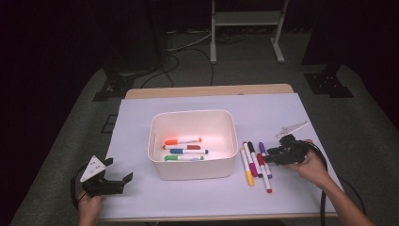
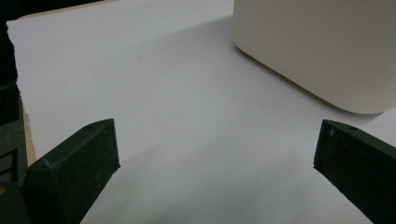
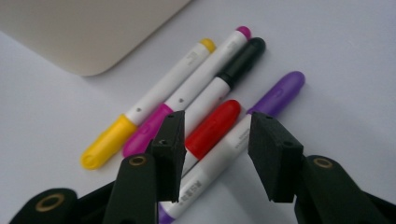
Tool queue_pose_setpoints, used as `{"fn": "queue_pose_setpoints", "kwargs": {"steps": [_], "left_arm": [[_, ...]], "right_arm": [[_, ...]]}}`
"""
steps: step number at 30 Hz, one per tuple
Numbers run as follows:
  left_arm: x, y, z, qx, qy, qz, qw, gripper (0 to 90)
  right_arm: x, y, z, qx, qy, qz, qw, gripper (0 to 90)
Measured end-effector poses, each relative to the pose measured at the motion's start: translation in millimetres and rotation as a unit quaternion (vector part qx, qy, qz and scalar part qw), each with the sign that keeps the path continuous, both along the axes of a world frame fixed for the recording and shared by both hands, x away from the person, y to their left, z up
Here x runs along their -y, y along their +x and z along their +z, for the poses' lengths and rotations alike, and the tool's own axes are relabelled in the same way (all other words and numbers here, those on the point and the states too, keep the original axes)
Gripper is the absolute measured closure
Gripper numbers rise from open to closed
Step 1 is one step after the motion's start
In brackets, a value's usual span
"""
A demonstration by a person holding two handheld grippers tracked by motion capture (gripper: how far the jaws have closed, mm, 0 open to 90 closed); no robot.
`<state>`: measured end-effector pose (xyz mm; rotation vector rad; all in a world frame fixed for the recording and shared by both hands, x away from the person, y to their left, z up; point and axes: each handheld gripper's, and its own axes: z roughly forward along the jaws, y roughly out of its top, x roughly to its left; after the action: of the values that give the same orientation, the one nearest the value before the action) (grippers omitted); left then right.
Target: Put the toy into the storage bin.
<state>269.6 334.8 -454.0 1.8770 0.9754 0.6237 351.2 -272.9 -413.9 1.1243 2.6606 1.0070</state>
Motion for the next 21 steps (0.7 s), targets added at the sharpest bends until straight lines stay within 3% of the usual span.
{"fn": "queue_pose_setpoints", "kwargs": {"steps": [9,17,21], "left_arm": [[-0.1,-0.1,0.0,0.0,-0.002,0.0,1.0,0.0],[-0.2,-0.1,0.0,0.001,-0.002,0.0,1.0,0.0],[-0.1,0.0,0.0,0.0,0.0,0.0,1.0,0.0]], "right_arm": [[3.3,5.1,-20.8,-0.006,-0.004,-0.043,0.9991,56.8],[16.5,-2.4,-24.7,0.006,-0.032,-0.084,0.9959,60.0],[28.6,-10.1,-24.6,0.013,-0.054,-0.106,0.9928,64.4]]}}
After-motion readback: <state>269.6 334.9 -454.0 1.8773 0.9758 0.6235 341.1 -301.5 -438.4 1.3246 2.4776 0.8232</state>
